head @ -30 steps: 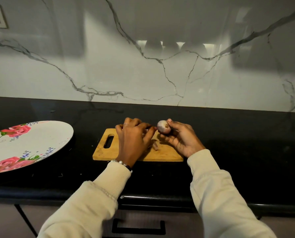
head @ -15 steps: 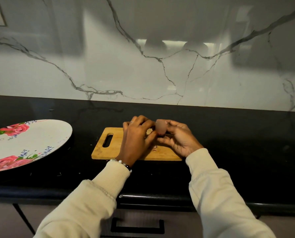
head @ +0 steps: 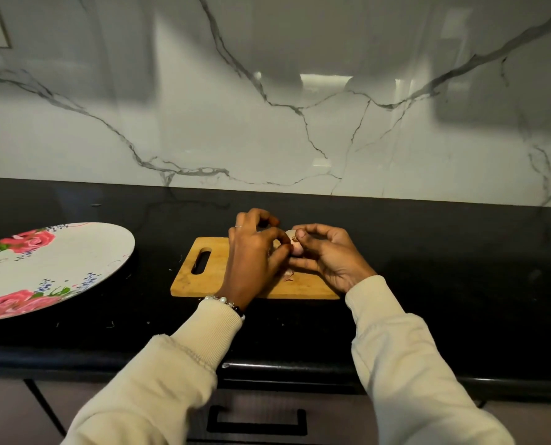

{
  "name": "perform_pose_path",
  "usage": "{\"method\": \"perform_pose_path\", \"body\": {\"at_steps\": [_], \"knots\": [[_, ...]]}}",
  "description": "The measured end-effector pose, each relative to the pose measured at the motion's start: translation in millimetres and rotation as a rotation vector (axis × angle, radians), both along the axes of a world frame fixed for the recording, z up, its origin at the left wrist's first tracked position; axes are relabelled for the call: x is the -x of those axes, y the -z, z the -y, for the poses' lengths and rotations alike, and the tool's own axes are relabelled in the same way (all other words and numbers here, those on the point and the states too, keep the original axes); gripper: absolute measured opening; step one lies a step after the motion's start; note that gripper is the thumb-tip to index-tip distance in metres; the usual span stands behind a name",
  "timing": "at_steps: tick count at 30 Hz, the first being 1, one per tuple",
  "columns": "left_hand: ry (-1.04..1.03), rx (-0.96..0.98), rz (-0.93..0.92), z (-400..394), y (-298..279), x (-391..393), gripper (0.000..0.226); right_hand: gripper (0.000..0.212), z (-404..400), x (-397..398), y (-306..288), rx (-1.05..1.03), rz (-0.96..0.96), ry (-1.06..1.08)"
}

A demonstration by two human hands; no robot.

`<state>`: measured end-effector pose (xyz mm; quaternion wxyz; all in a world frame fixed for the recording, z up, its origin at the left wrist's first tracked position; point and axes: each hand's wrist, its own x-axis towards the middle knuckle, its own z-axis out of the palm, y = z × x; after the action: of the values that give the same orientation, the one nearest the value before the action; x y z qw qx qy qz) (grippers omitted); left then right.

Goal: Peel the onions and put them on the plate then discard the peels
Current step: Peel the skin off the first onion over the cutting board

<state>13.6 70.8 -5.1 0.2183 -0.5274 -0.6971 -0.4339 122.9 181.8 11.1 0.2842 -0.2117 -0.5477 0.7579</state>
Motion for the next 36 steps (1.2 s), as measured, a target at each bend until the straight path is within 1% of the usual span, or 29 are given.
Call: {"method": "perform_pose_path", "body": {"at_steps": [5, 11, 19, 22, 27, 33, 36], "knots": [[0.002, 0.041, 0.025, 1.6, -2.8, -4.0, 0.004, 0.011, 0.0, -0.1, -1.1, -0.032, 0.001, 0.016], [-0.034, 0.147, -0.012, -0.6, -2.6, -5.2, 0.009, 0.012, 1.3, -0.3, -2.7, -0.051, -0.001, 0.024], [-0.046, 0.157, 0.002, 0.8, -3.1, -4.5, 0.012, 0.015, 3.0, -1.5, -4.3, -0.08, -0.045, 0.009], [-0.04, 0.174, 0.013, 0.7, -4.2, -3.8, 0.019, 0.015, 2.0, -0.4, -3.3, -0.104, -0.06, 0.023], [-0.033, 0.193, 0.009, -0.6, -4.7, -5.4, 0.039, 0.015, -1.0, 0.4, -1.7, -0.133, -0.062, 0.065], [-0.031, 0.193, 0.001, 0.6, -5.1, -5.4, 0.03, 0.013, 0.5, 2.5, -0.1, -0.136, -0.05, 0.073], [-0.025, 0.152, 0.045, 2.0, -5.5, -3.2, 0.021, 0.013, -4.4, 2.1, -0.3, -0.101, -0.042, 0.162]]}}
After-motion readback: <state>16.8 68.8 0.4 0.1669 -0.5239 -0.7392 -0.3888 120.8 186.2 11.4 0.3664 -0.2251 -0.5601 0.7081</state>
